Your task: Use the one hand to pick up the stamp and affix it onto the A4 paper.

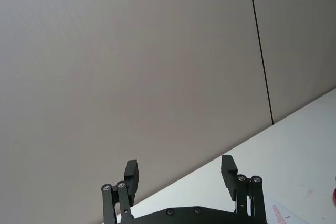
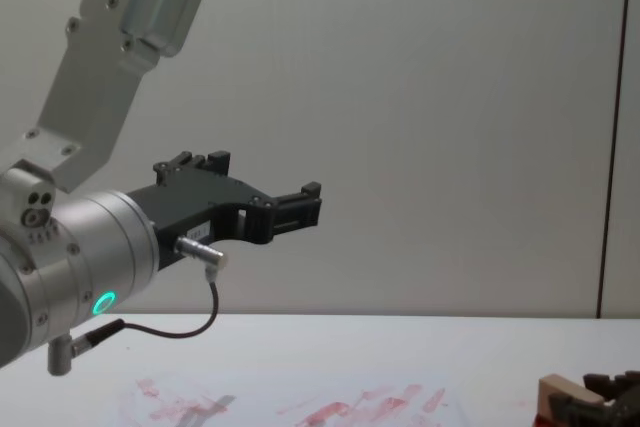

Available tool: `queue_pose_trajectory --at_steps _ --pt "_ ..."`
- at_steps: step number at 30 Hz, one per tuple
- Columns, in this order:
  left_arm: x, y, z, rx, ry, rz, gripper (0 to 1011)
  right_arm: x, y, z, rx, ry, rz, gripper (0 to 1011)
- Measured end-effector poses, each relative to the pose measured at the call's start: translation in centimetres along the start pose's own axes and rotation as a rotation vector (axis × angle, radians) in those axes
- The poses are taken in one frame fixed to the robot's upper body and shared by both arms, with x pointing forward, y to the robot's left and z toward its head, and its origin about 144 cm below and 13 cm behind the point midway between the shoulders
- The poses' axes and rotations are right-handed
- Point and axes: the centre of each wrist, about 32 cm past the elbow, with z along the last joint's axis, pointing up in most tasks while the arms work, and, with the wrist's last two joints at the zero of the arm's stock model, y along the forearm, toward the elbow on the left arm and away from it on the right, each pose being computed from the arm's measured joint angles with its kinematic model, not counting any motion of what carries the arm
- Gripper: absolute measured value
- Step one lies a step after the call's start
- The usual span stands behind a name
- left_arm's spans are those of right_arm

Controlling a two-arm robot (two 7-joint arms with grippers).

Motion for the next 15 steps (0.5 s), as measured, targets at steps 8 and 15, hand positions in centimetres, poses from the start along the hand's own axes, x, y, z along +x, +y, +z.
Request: queue_pose_trajectory --at_steps 8,15 --pt "0.0 0.0 0.0 0.0 0.0 0.0 1003 -0.1 -0.2 0.3 0.024 0.014 -0.005 692" --pt "0.0 0.0 0.0 0.0 0.0 0.0 1002 -0.5 -0.5 1.6 0.102 0.03 -0.012 912"
